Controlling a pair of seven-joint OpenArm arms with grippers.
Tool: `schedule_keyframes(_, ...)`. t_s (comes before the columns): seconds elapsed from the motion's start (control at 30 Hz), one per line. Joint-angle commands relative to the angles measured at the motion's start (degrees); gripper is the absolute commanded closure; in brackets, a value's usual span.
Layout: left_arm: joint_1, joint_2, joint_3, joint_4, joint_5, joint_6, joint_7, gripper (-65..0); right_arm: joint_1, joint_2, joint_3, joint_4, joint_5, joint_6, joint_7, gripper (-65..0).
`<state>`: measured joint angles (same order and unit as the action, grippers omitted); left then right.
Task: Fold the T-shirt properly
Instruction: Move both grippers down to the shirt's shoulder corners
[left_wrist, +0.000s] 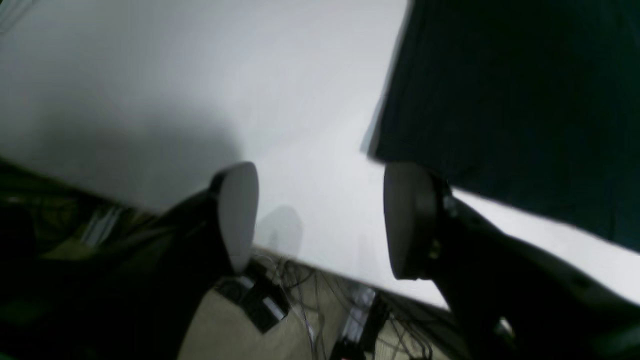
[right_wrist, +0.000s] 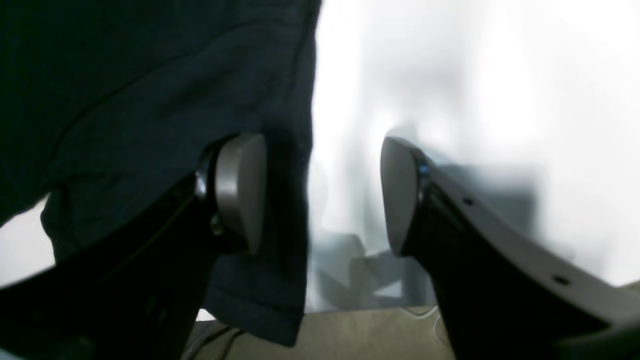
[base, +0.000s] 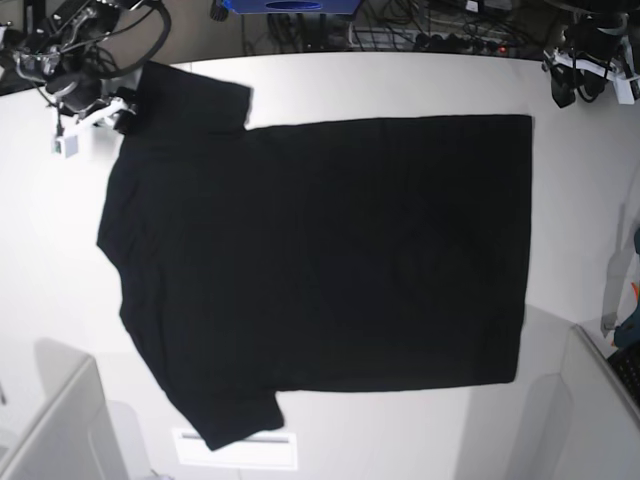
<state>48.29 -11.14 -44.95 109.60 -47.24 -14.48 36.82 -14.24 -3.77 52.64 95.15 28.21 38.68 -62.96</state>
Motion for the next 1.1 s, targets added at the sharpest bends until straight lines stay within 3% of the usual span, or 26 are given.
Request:
schedule_keyframes(0.0, 1.0, -0.6, -0.5, 0.1, -0.4, -0.2, -0.7, -38.5, -0.9, -0.1, -1.2, 0.1, -0.9, 1.0, -2.5, -34.1)
schedule_keyframes(0.33, -3.2, -0.4, 0.0, -0.5, -0.4, -0.2, -0.6, -38.7, -2.0, -0.3, -2.4, -2.5, -0.9, 1.3, -3.0, -32.6)
schedule_keyframes(0.43, -4.3, -0.6, 2.5, -0.9, -0.5, -0.2, -0.6, -38.7, -2.0, -0.3, -2.5, -2.5, -0.9, 1.3, -3.0, -19.7)
schedule_keyframes(0.53, -5.1, -0.4, 4.8, -0.9, -0.5, -0.2, -0.6, -38.7, -2.0, -0.3, -2.5, -2.5, -0.9, 1.3, -3.0, 0.0)
schedule_keyframes(1.07, -12.9, 0.5, 7.7, -13.2, -1.0, -0.2, -0.6, -38.7, -2.0, -0.1, -2.5, -2.5, -1.1, 1.3, -3.1, 0.0)
